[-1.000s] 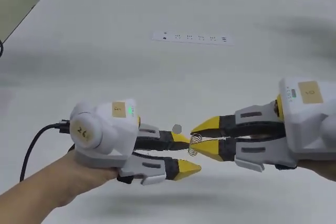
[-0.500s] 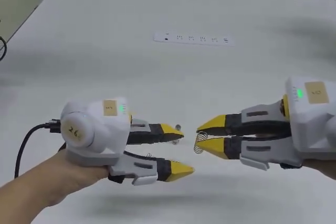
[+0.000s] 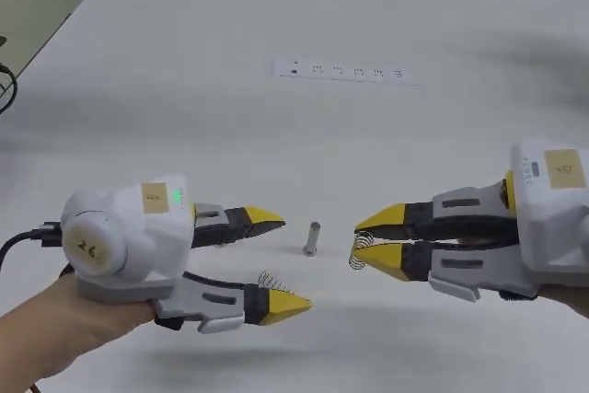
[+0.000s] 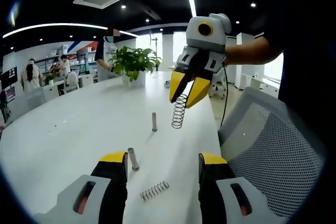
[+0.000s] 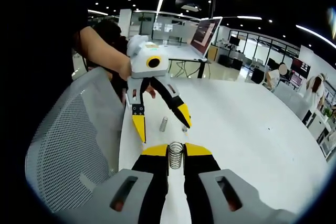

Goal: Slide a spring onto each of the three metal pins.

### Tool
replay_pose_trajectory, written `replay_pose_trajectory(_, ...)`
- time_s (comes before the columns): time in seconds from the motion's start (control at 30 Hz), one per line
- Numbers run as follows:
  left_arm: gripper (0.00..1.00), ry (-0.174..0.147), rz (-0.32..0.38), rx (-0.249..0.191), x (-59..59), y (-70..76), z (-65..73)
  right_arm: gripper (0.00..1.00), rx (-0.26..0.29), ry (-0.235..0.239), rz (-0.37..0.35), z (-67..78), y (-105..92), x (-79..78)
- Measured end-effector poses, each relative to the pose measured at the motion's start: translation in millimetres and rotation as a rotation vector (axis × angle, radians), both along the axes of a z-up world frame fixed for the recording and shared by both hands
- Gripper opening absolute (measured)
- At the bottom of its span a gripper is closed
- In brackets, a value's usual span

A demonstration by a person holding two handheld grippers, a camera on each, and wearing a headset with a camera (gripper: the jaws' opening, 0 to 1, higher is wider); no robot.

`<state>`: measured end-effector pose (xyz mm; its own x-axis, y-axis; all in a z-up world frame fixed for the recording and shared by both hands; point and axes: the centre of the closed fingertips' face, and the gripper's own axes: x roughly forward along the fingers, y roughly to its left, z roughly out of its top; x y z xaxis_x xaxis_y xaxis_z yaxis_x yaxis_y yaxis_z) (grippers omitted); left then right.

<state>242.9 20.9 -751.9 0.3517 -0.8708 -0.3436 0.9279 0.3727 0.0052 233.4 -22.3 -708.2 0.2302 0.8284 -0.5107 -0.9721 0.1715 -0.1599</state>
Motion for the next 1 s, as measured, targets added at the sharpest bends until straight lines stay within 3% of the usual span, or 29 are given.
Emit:
replay_pose_trajectory(0.33, 0.66, -0.025, 0.170, -0.026, 16.4, 41.2, 5.9, 0.07, -0.008, -0.006, -0.024, -1.1, -7.0, 4.6)
replay_pose_trajectory(0.53, 0.76, -0.023, 0.267, -0.024, 22.6, 67.5, 0.6, 0.07, -0.009, -0.011, -0.039, -1.5, -10.7, 7.2)
replay_pose_trajectory(0.6, 0.79, -0.050, 0.308, -0.007, 26.7, 76.8, -1.2, 0.07, -0.012, -0.012, -0.042, -2.4, -11.7, 7.8)
replay_pose_trajectory(0.67, 0.85, -0.025, 0.331, -0.007, 26.7, 82.6, -5.4, 0.07, -0.014, -0.011, -0.044, -3.4, -12.6, 8.0)
replay_pose_trajectory(0.73, 0.87, -0.030, 0.342, 0.000, 27.2, 87.7, -6.6, 0.07, -0.013, -0.012, -0.047, -3.8, -13.3, 7.8)
replay_pose_trajectory(0.77, 0.87, -0.013, 0.347, -0.005, 26.8, 89.7, -7.9, 0.07, -0.014, -0.010, -0.048, -4.3, -13.7, 7.5)
replay_pose_trajectory(0.83, 0.89, -0.014, 0.351, -0.006, 26.9, 91.1, -8.9, 0.07, -0.016, -0.012, -0.049, -4.9, -14.6, 7.5)
replay_pose_trajectory(1.0, 0.97, 0.019, 0.345, -0.008, 24.3, 91.5, -13.3, 0.07, -0.015, -0.022, -0.064, -3.1, -19.5, 10.0)
